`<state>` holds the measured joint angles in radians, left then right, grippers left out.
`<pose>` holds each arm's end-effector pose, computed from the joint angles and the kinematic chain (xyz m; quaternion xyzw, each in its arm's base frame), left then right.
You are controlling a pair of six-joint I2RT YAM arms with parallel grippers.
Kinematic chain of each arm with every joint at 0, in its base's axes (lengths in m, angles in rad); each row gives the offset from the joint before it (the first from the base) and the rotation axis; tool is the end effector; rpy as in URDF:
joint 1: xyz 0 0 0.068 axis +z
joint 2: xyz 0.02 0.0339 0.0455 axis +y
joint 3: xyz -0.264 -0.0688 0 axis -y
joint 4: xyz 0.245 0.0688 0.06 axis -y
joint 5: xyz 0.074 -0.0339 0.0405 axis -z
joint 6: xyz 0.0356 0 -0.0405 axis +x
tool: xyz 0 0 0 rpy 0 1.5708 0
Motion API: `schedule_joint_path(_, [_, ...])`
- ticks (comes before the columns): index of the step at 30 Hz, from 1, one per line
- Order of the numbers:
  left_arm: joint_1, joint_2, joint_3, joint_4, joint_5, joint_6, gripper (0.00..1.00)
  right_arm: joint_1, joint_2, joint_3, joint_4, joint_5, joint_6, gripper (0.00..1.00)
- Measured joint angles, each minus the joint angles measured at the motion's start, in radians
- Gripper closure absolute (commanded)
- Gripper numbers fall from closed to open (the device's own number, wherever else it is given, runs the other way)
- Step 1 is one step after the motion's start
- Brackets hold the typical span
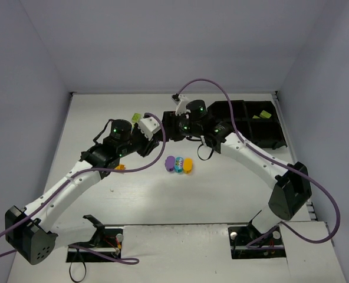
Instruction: Sort the legos into containers by color
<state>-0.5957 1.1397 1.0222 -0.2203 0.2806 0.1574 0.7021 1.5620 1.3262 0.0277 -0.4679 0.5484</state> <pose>0.2114 -0.1552 0.3483 0.3723 0.7216 -0.2358 0.5340 0.2747 0.2534 0.3567 -0.2036 0.7421 0.5046 0.3914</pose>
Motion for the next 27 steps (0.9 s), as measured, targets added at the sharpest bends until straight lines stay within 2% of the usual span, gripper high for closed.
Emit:
schedule_joint_path(3, [0.000,-0.002,0.000,0.001,0.008,0.000,0.86,0.000,0.021,0.000,0.002,-0.014,0.001,0.59])
schedule_joint_path(5, [0.000,-0.005,-0.003,0.001,0.008,0.000,0.86,0.000,0.031,0.000,0.010,-0.031,0.004,0.70])
schedule_joint_path(6, [0.000,-0.005,-0.005,0.001,0.008,0.000,0.83,0.001,0.032,0.000,0.018,-0.038,0.002,0.85])
schedule_joint_path(8, [0.000,-0.005,-0.006,-0.005,0.007,0.001,0.78,0.006,0.032,0.000,0.021,-0.034,-0.006,0.96])
schedule_joint_path(9, [0.000,-0.008,-0.006,-0.008,0.006,0.002,0.69,0.006,0.032,0.000,0.022,-0.034,-0.010,1.00])
schedule_joint_path(11, [0.000,-0.008,-0.006,-0.008,0.003,0.002,0.57,0.005,0.032,0.000,0.022,-0.032,-0.016,1.00])
schedule_joint_path(12, [0.000,-0.008,-0.006,-0.006,-0.004,-0.001,0.46,0.005,0.032,0.000,0.023,-0.026,-0.025,1.00])
schedule_joint_path(16, [-0.001,-0.009,-0.014,0.011,-0.068,-0.036,0.27,-0.032,0.032,-0.010,0.021,0.013,-0.048,1.00])
schedule_joint_path(18, [-0.001,-0.010,-0.024,0.013,-0.114,-0.074,0.23,-0.081,0.031,-0.018,0.015,0.053,-0.069,1.00])
schedule_joint_path(22, [-0.001,-0.019,-0.033,-0.001,-0.211,-0.184,0.23,-0.212,0.031,-0.023,0.004,0.176,-0.131,1.00])
schedule_joint_path(27, [0.000,-0.066,-0.043,-0.088,-0.341,-0.357,0.23,-0.369,0.057,-0.002,-0.001,0.400,-0.211,1.00])
